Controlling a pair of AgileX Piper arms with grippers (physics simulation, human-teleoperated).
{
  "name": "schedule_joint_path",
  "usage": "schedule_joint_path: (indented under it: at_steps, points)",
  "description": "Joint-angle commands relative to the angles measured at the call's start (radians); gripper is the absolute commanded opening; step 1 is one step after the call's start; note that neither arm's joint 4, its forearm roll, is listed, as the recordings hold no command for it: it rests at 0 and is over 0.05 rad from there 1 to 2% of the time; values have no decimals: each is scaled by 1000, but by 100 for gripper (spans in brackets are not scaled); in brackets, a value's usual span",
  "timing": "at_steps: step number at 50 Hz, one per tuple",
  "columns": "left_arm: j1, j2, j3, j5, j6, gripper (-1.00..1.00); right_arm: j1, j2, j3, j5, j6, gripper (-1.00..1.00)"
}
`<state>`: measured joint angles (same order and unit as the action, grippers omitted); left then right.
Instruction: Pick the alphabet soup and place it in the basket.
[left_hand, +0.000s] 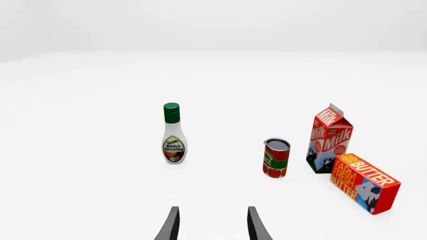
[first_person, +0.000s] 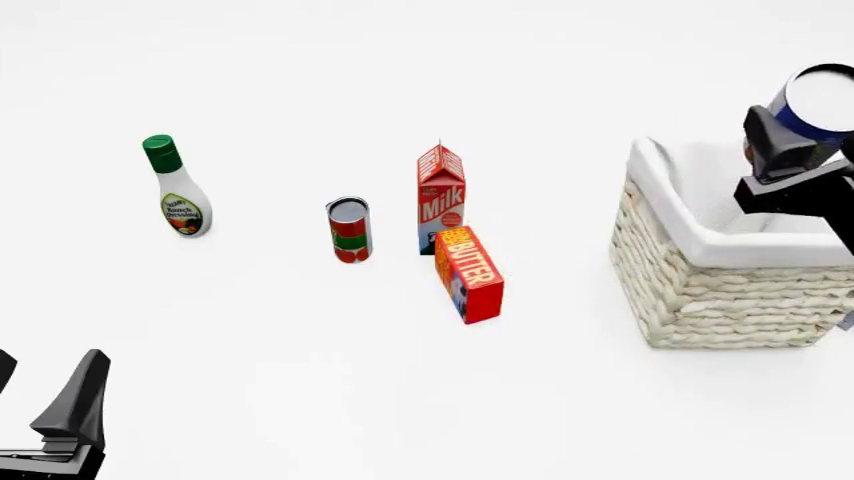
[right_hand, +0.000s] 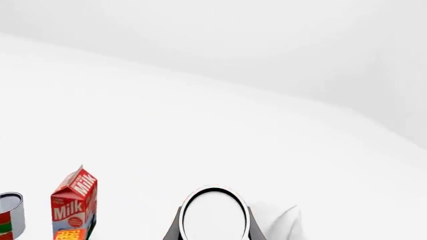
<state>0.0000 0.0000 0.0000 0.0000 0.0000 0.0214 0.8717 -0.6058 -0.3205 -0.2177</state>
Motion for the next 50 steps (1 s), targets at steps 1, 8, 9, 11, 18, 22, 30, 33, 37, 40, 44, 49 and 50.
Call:
schedule_joint_path:
  at_steps: [1,8,9,11,18,22,30,33,37,40,44,49,50]
  points:
    - [0,0,0,0,0,100,-64,19,-45,35,5,-100]
    - [0,0,0,0,0,100,-91,28,-53,51,9,-100]
    - [0,0,0,0,0,100,-93,28,-52,50,8,-100]
    - [0,0,0,0,0,100,-96,35,-53,54,9,-100]
    - [0,0,0,0,0,100,-111,63,-66,67,1,-100]
    - [0,0,0,0,0,100,-119,79,-76,80,-7,-100]
    - [0,0,0,0,0,100,-149,119,-105,111,-47,-100]
    - [0,0,0,0,0,100,-159,130,-109,117,-52,-100]
    - [0,0,0,0,0,100,-175,140,-124,138,-51,-100]
    - [0,0,0,0,0,100,-181,147,-130,156,-56,-100]
    - [0,0,0,0,0,100,-196,159,-143,181,-66,-100]
    - [0,0,0,0,0,100,-204,172,-153,214,-82,-100]
    - [0,0,0,0,0,100,-204,175,-154,219,-83,-100]
